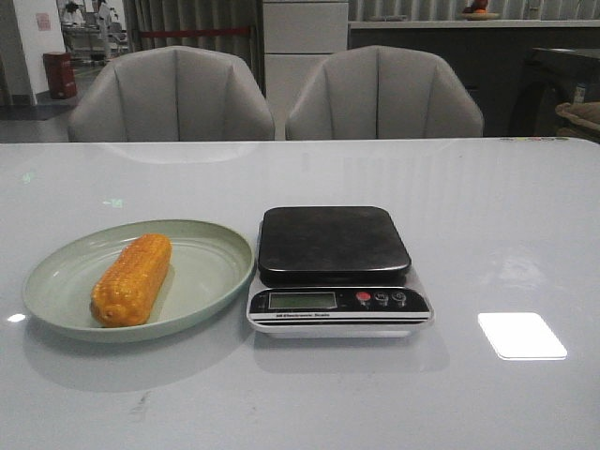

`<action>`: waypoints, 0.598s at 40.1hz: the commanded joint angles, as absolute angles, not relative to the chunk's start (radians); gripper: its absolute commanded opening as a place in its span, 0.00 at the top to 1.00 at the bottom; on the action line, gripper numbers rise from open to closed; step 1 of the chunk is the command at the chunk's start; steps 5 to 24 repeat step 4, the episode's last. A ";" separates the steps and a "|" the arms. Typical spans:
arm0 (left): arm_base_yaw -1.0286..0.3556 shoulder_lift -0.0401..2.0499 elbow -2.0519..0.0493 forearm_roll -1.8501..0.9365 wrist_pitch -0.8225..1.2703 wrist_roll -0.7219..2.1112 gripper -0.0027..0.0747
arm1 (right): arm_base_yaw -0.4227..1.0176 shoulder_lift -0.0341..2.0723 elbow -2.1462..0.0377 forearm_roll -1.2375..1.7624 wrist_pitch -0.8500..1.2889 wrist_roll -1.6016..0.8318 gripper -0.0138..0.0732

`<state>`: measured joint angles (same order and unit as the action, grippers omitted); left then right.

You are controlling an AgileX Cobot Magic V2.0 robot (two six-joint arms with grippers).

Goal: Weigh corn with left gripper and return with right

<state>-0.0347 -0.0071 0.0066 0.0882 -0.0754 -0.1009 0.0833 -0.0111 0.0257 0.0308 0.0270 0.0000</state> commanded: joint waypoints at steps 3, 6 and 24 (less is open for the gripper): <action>-0.034 -0.025 0.007 0.078 -0.152 -0.100 0.79 | 0.077 -0.030 0.030 0.020 -0.046 0.000 0.65; -0.034 -0.025 0.007 0.078 -0.152 -0.100 0.80 | 0.077 -0.030 0.030 0.020 -0.046 0.000 0.65; -0.034 -0.025 0.007 0.078 -0.152 -0.100 0.80 | 0.077 -0.030 0.030 0.020 -0.046 0.000 0.65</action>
